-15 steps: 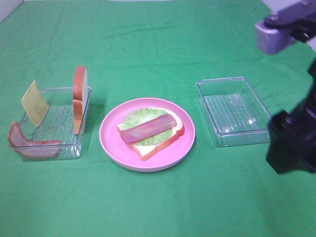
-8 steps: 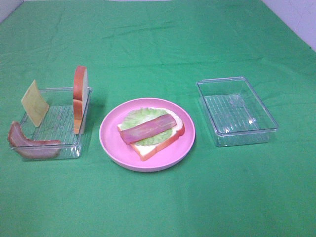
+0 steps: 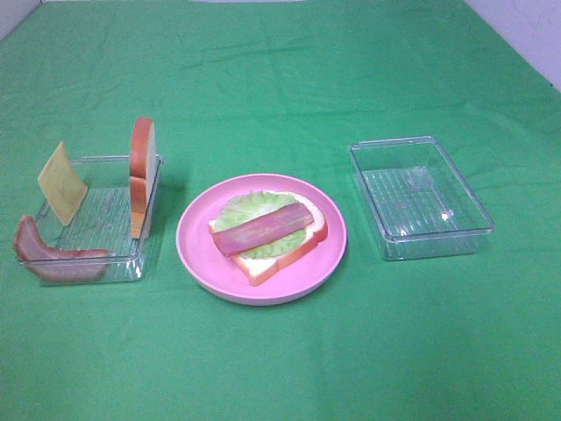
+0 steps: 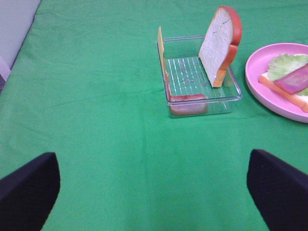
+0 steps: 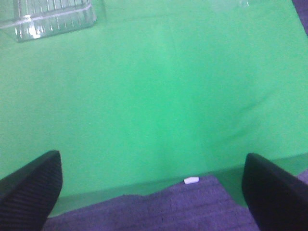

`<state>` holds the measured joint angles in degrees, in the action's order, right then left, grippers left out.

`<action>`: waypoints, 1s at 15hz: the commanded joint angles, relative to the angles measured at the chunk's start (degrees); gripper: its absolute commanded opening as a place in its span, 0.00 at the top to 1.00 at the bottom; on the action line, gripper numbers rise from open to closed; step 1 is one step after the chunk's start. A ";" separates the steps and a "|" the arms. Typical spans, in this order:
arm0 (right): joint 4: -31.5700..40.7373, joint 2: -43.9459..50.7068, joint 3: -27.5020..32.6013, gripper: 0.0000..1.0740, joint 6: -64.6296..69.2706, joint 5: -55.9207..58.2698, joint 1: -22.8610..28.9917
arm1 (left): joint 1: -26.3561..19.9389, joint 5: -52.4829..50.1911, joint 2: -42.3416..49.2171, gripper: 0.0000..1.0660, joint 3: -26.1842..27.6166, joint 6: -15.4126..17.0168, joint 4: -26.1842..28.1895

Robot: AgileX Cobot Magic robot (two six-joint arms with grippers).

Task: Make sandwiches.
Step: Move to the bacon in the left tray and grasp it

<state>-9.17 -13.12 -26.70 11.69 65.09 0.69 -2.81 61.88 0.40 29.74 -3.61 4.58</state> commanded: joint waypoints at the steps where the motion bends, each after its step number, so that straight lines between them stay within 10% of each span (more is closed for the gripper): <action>1: 0.23 5.44 0.46 0.10 -1.89 -1.49 -0.80 | -0.29 -0.06 0.11 0.06 -0.06 0.00 0.29; 15: 1.20 15.30 0.52 0.10 -4.07 -1.72 -0.74 | -0.29 -0.06 0.17 0.06 -0.06 0.00 0.29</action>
<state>-8.37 0.17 -26.41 8.14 63.88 0.23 -2.81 61.88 0.40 29.74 -3.61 4.58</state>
